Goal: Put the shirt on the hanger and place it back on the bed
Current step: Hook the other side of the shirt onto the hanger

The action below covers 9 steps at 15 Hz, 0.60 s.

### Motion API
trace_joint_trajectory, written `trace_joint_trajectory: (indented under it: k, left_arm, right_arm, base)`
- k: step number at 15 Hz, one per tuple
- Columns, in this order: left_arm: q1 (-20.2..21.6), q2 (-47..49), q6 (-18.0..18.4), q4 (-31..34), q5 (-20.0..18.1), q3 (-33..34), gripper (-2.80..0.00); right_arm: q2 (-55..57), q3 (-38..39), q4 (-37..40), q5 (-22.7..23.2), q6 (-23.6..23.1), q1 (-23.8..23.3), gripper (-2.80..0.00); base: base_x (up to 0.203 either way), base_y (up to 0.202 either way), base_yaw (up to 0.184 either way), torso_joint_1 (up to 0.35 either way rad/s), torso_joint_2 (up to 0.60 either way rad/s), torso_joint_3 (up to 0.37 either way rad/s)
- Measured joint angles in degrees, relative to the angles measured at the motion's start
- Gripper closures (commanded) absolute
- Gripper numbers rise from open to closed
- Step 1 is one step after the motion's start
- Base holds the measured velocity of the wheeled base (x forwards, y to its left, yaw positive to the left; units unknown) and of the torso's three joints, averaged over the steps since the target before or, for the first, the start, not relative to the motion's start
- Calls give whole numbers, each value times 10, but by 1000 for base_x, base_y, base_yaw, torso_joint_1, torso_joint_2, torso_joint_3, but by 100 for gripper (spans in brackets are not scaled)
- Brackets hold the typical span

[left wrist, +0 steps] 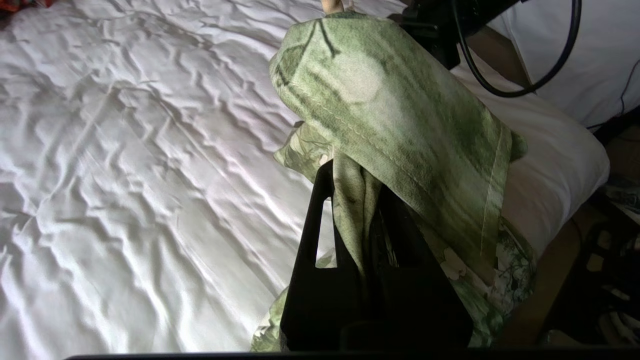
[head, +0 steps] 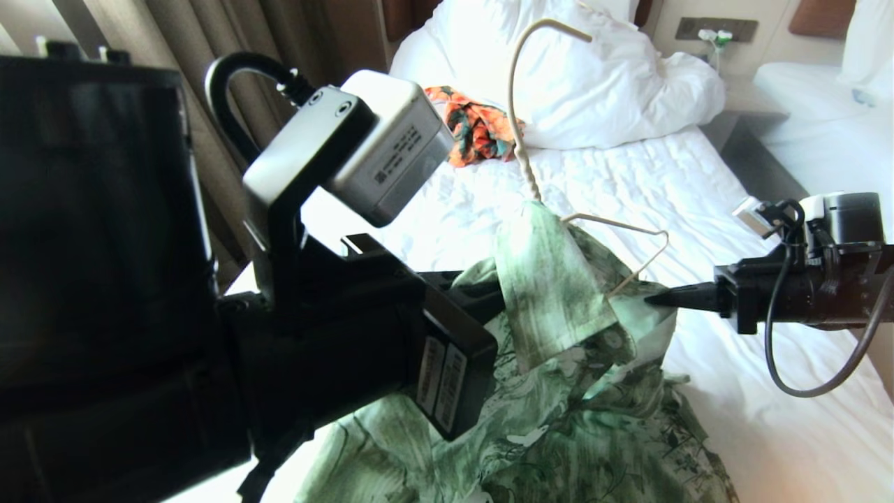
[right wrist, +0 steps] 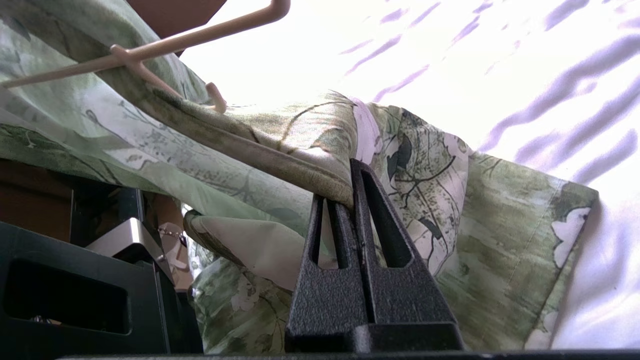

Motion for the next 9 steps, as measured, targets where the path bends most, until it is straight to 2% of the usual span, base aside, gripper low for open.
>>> trace_joint_trajectory:
  k: [4, 9]
  left_arm:
    - [-31, -13, -7, -2, 1, 6, 0]
    - [-42, -10, -11, -3, 3, -40, 0]
  right_arm:
    - [-1, -4, -2, 0, 6, -1, 0]
    - [3, -4, -4, -1, 10, 3, 0]
  base:
    - [0, 0, 0, 0, 0, 0]
    - [0, 0, 0, 0, 0, 0]
